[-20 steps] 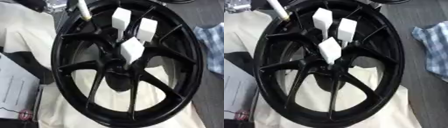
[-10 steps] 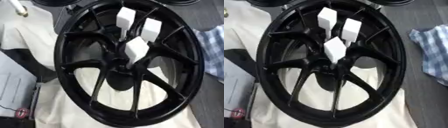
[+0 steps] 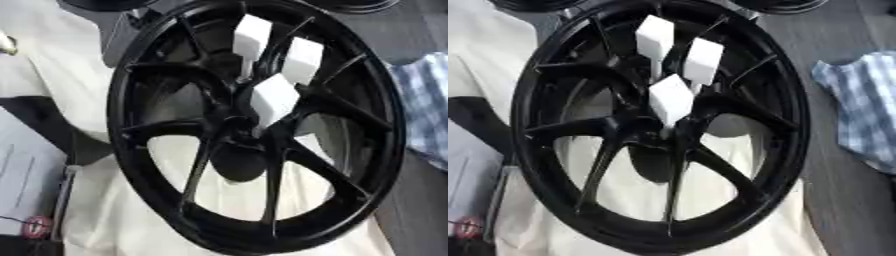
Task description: Pull the pin out of the wheel hub.
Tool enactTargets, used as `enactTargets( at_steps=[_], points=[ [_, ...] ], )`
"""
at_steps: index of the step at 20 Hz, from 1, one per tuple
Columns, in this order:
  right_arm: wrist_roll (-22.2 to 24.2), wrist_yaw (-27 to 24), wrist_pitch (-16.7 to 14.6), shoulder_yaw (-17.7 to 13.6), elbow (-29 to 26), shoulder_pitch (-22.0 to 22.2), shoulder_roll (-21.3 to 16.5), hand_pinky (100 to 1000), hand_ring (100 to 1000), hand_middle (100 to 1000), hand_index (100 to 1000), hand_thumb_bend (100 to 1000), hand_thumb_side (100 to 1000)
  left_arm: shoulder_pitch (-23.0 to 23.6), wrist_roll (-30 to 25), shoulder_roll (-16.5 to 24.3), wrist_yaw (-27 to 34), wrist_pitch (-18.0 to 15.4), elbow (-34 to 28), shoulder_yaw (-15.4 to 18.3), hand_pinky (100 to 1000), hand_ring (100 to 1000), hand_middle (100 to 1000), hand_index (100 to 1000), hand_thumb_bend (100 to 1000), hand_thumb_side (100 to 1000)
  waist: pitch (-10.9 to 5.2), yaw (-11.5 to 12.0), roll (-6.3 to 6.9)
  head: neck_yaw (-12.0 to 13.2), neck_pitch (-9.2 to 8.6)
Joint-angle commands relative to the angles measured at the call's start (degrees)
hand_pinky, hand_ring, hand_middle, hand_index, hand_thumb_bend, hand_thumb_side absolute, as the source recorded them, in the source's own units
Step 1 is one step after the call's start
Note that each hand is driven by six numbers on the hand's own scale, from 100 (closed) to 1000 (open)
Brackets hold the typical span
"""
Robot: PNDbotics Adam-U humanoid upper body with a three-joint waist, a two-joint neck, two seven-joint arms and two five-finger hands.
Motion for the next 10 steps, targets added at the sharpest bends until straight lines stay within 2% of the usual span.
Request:
enactTargets(
  at_steps=[1, 2, 4, 5, 8, 10],
  points=[
    [-0.1, 0.0, -0.3, -1.0, -0.5, -0.3, -1.0, 927, 848, 651, 763, 100, 487, 0.9, -0.8, 0.3, -2.4, 0.1, -0.6, 1.6, 822, 740, 691, 805, 118, 404, -0.72, -0.1, 0.06, 0.3, -0.8],
    [-0.1, 0.0, -0.3, -1.0, -0.5, -0.3, -0.9, 926, 848, 651, 763, 100, 487, 1.5, -1.0, 0.0, -3.2, 0.0, -0.6, 1.7, 846, 767, 733, 830, 161, 443, -0.69, 0.0, 0.01, 0.3, -0.83],
    [-0.1, 0.0, -0.2, -1.0, -0.5, -0.3, -0.8, 926, 848, 651, 763, 100, 487, 2.3, -1.2, -0.6, -5.0, -0.2, -0.6, 2.1, 882, 813, 797, 882, 383, 617, -0.63, 0.0, -0.08, 0.3, -0.92],
    [-0.1, 0.0, -0.2, -1.0, -0.5, -0.3, -0.7, 926, 848, 651, 763, 100, 487, 2.7, -1.3, -0.9, -5.8, -0.2, -0.6, 2.3, 885, 821, 806, 894, 466, 660, -0.62, 0.0, -0.12, 0.2, -1.08],
    [-0.2, -0.2, -0.2, -1.1, -0.5, -0.2, -0.6, 926, 848, 651, 763, 100, 489, 3.1, -1.4, -1.5, -7.7, -0.3, -0.5, 2.7, 882, 822, 810, 901, 502, 691, -0.71, 0.0, -0.24, 0.1, -1.45],
    [-0.3, -0.4, -0.4, -1.2, -0.5, -0.2, -0.7, 926, 848, 652, 763, 100, 490, 3.0, -1.5, -1.6, -8.3, -0.1, -0.5, 2.8, 880, 819, 807, 900, 488, 704, -0.82, 0.0, -0.31, 0.1, -1.39]
  ],
)
